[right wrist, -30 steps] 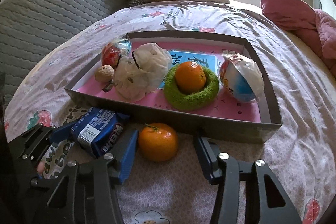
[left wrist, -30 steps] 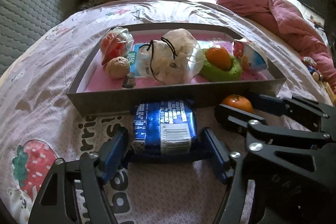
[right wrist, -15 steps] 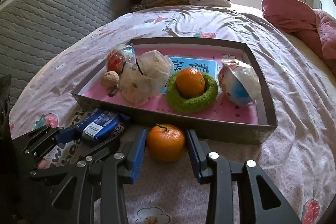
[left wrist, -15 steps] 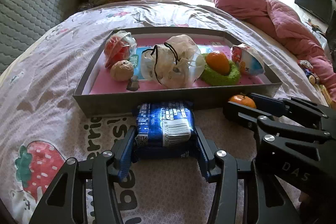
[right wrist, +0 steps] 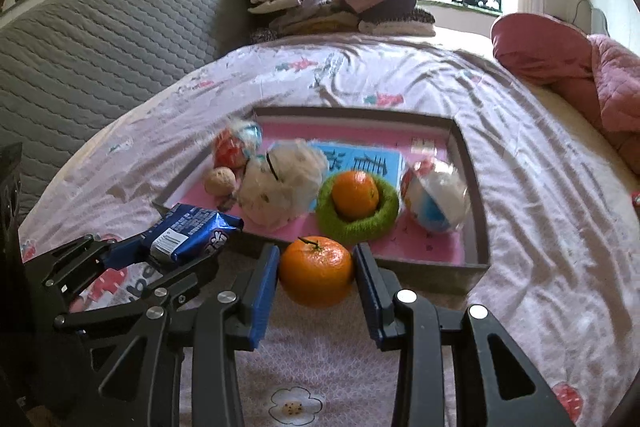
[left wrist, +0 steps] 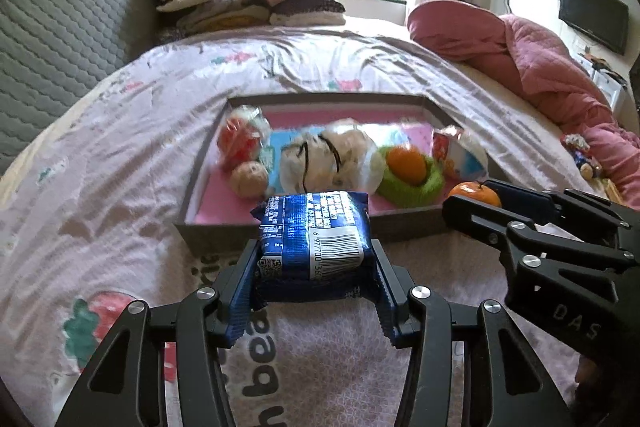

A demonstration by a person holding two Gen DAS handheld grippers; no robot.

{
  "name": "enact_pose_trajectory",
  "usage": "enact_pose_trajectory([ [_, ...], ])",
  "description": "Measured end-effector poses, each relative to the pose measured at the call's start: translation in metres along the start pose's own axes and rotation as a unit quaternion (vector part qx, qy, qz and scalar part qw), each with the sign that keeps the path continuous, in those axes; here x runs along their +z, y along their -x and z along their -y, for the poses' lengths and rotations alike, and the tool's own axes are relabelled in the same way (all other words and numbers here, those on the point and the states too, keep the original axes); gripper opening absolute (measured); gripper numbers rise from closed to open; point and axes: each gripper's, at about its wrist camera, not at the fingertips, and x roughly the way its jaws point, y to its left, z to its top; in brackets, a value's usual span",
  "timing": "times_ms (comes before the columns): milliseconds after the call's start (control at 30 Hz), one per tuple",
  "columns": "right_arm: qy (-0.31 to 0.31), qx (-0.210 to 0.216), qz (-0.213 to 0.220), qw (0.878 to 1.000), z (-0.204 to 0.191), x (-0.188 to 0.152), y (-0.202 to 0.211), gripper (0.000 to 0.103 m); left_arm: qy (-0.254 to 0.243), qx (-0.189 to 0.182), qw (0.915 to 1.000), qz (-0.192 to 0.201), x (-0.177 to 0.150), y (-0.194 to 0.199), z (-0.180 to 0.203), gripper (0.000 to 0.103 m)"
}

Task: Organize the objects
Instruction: 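Lift the blue snack packet with left tool while right tool grasps the second orange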

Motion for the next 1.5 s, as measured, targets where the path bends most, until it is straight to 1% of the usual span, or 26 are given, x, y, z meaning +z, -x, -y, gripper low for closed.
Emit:
enact_pose_trajectory([
  [467,0.015,-0.008,0.053,0.998,-0.011,0.028,0.045,0.039,-0.009,0.01,0.9987,0.049,0.03,0.047,0.002,0.053],
  [733,0.019,-0.013,0.074,0.997,-0.009,0.045,0.061,0.039,-0.014,0.013,0.9976,0.067,0.044,0.059,0.003,0.053],
  [933,0.022,-0.02,0.087,0.996,-0.003,0.059,0.065,0.039,-0.016,0.017,0.9963,0.083,0.064,0.063,0.001,0.053],
  [1067,0.023,-0.025,0.091,0.995,0.001,0.066,0.064,0.039,-0.018,0.018,0.9956,0.09,0.079,0.059,-0.002,0.053],
  [1267,0.025,-0.036,0.092,0.995,0.011,0.073,0.053,0.039,-0.011,0.028,0.9955,0.089,0.096,0.04,-0.009,0.053],
  [1500,0.022,-0.04,0.079,0.996,0.021,0.065,0.027,0.039,-0.02,0.019,0.9965,0.079,0.094,0.013,-0.002,0.053],
])
